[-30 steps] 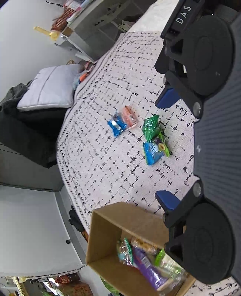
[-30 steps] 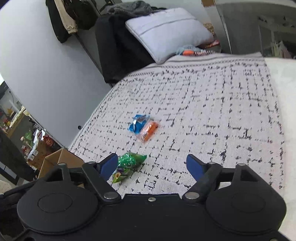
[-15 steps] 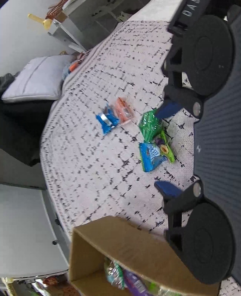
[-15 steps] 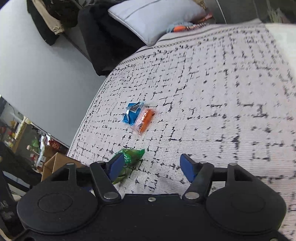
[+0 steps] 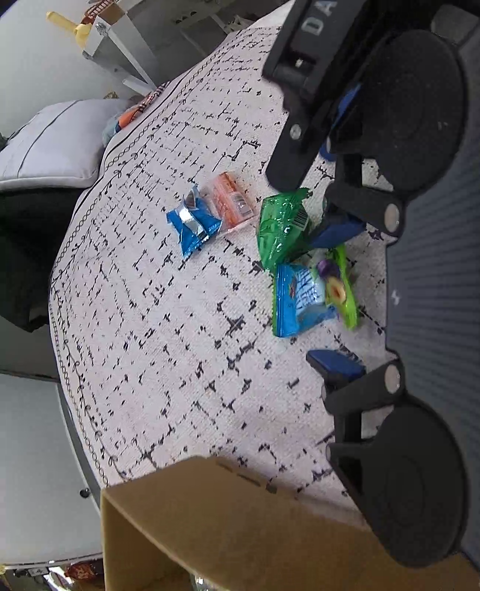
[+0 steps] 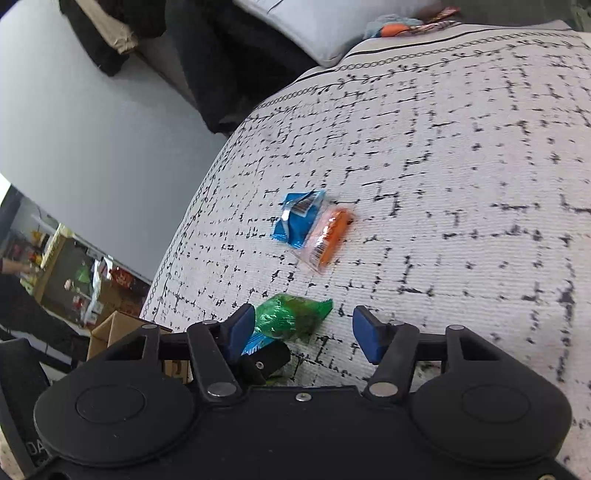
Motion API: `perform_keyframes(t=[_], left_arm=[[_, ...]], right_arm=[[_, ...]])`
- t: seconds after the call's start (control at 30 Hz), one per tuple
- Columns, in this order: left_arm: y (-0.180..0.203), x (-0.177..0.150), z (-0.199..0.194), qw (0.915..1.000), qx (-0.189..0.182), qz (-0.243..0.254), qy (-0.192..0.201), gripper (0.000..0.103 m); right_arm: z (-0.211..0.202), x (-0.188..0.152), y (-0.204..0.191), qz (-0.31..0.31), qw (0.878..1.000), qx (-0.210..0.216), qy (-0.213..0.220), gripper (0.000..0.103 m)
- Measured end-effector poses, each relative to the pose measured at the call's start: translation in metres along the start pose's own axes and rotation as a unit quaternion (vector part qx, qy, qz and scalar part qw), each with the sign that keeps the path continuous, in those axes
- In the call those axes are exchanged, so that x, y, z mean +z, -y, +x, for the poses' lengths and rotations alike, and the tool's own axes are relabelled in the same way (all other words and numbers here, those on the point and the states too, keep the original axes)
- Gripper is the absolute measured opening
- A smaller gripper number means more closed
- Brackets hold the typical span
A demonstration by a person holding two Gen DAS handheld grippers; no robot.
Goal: Organize snacks
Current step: 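Grasp the blue packet with the left tool while the right tool grasps the green packet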
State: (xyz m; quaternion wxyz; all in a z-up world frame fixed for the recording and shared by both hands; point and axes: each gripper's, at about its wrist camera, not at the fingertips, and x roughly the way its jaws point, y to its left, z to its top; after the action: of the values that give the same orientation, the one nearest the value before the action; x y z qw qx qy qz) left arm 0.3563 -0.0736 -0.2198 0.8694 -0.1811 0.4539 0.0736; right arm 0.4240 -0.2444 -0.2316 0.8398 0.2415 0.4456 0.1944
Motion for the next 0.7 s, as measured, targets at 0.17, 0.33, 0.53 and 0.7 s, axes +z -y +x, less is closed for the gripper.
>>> perform_keyframes(t=[0.17,0.33,0.53,0.7], left_arm=[[-0.002,0.003,0.001,0.9999,-0.01,-0.002,0.002,0.034],[-0.004,0.004,-0.001,0.9999,-0.008,0.002,0.006,0.029],[-0.005,0.006,-0.01,0.9998,-0.011,0.014,0.014,0.027],[-0.007,0.011,-0.025,0.9996,-0.012,0.013,0.024,0.027]], right_arm=[[0.008,0.003,-0.004,-0.004,1.0,0.001,-0.004,0.047],[0.014,-0.001,-0.008,-0.017,1.0,0.0,-0.022,0.025],[0.006,-0.001,-0.014,-0.029,0.999,0.003,-0.02,0.015],[-0.003,0.001,-0.015,-0.029,0.999,0.002,-0.012,0.01]])
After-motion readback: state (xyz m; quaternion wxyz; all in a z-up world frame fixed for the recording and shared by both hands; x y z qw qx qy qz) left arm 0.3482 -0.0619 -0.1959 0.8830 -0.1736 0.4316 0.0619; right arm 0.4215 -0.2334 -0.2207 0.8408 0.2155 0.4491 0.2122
